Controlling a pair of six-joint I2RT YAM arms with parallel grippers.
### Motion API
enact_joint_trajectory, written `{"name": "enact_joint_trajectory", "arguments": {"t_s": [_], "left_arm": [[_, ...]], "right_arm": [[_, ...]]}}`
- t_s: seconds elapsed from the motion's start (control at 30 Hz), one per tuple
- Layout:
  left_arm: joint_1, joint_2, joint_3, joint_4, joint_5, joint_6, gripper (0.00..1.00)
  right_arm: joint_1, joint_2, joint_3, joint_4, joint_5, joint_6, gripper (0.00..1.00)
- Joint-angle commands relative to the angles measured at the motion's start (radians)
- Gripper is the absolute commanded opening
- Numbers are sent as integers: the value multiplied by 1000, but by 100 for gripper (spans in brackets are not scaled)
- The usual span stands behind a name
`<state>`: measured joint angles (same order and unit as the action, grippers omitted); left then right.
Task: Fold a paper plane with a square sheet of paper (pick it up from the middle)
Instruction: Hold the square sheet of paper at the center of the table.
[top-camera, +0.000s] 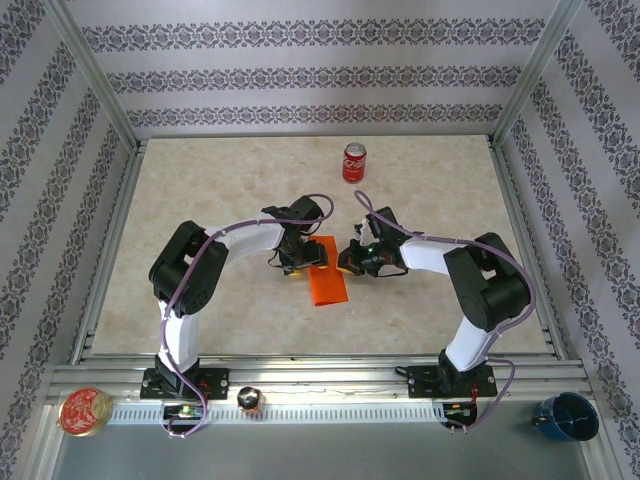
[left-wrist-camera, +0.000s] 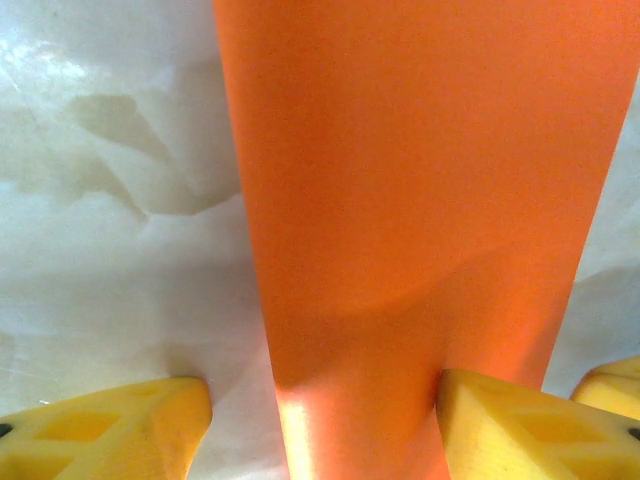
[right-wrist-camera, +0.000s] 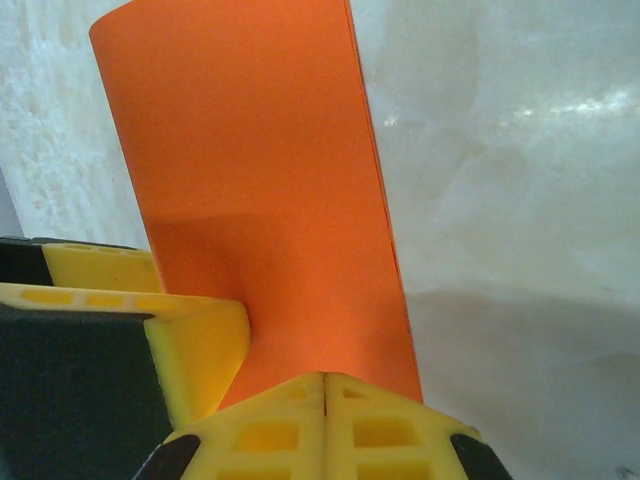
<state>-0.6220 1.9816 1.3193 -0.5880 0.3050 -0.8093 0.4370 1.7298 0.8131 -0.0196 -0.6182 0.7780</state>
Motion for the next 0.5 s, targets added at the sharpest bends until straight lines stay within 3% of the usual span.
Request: {"name": "enact_joint_trajectory", "arguments": {"t_s": [0.0, 0.17, 0.47], "left_arm": [[-19, 133, -58, 102, -18, 4, 65], [-19, 134, -61, 103, -18, 8, 65], [-19, 135, -64, 112, -13, 6, 65]], "right_arm": [[11, 11, 28, -16, 17, -16, 0], [-5, -45, -14, -11, 98, 4, 0], [-2, -12, 10, 8, 8, -2, 0]]}}
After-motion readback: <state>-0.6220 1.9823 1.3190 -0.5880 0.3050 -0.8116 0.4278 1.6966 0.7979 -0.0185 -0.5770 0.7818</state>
